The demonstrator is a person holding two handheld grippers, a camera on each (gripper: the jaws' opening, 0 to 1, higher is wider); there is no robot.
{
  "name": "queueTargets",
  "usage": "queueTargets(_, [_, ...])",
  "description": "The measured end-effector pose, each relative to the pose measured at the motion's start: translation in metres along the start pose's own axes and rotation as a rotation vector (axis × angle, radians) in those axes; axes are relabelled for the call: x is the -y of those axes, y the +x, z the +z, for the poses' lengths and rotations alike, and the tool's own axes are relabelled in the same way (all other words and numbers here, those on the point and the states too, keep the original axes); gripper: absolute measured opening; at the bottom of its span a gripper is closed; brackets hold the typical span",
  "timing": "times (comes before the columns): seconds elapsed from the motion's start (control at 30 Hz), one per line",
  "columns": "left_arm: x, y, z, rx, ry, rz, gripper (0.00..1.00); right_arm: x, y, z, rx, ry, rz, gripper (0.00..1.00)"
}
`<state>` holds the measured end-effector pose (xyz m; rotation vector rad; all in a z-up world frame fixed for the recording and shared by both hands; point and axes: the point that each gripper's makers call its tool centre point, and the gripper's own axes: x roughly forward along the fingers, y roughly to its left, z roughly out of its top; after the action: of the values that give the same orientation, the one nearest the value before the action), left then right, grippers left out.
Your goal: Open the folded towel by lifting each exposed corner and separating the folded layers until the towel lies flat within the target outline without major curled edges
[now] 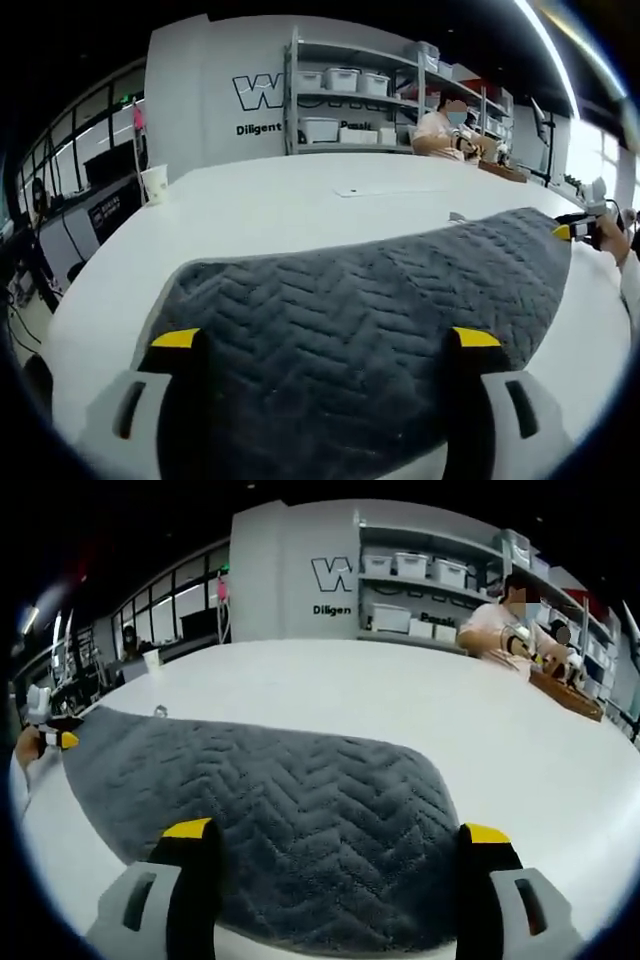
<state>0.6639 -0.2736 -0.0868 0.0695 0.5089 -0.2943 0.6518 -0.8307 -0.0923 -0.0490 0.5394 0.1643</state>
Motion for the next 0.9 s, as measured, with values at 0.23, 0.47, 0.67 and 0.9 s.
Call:
queueTargets(0.23, [-0.004, 0.006, 0.003, 0.003, -0.001, 0.004, 0.98, 0.001, 0.009, 0.006, -0.009, -0.002, 0.004, 0.99])
queueTargets(0.47, [-0.009, 0.013, 0.007, 0.001, -0.002, 0.006, 0.98, 0.000, 0.019, 0.010, -0.008, -0.004, 0.005, 0.99])
queueTargets(0.67, [-0.012, 0.019, 0.010, 0.004, -0.003, 0.008, 0.98, 0.000, 0.025, 0.014, 0.005, -0.002, 0.006, 0.99])
queueTargets(0.9, [-0.016, 0.024, 0.013, 0.006, -0.005, 0.011, 0.98, 0.001, 0.032, 0.019, 0.016, 0.002, 0.006, 0.99])
